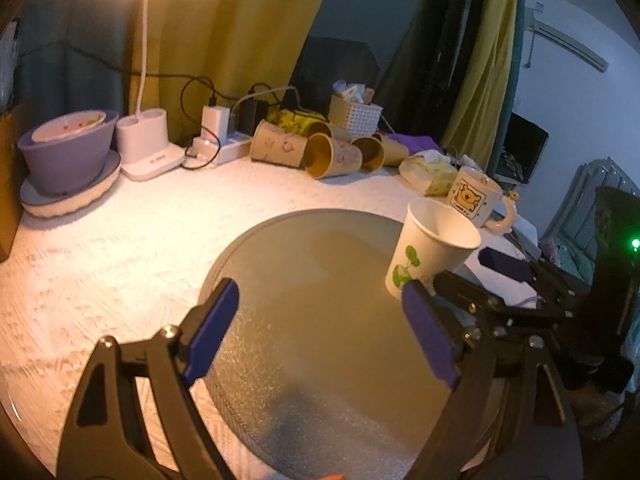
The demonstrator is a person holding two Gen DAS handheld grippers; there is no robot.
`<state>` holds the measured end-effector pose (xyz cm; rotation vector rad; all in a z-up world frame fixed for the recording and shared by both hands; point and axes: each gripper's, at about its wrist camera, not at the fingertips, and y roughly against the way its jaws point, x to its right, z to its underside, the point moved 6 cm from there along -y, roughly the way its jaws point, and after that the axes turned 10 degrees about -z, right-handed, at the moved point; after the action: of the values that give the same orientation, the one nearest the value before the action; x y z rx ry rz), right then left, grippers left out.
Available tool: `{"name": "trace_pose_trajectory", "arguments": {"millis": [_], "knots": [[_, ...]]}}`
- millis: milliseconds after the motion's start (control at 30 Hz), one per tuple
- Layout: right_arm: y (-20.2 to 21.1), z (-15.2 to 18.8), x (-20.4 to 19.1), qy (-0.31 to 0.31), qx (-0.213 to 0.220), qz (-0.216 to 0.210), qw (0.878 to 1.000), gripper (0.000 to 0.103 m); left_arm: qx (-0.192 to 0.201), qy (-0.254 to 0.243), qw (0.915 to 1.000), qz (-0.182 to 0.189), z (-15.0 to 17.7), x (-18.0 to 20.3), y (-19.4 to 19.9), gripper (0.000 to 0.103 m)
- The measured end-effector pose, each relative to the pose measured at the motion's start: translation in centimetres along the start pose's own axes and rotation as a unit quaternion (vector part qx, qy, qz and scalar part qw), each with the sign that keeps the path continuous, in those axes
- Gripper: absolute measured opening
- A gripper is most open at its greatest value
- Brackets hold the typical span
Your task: Flip cup upright
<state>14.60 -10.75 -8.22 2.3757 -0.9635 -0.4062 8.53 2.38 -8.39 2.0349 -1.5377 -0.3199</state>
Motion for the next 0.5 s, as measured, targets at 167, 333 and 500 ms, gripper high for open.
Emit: {"name": "trace_pose_trajectory", "arguments": {"millis": [167,333,500], "knots": [[1.4,0.7,-0.2,-0.005,-0.004,0.002,1.000,0.080,0.025,-0.017,0.9995,0.001,-0.3,0.7,1.1,0.085],[3.1,1.1,-0.2,-0.011,0.004,0.008,1.000,0.080,0.047,-0.036,0.9983,0.001,-0.3,1.3,1.8,0.085],[4.8,1.1,-0.3,-0.008,0.018,0.015,1.000,0.080,0.074,-0.051,0.9960,0.002,-0.7,2.0,3.1,0.085]]}}
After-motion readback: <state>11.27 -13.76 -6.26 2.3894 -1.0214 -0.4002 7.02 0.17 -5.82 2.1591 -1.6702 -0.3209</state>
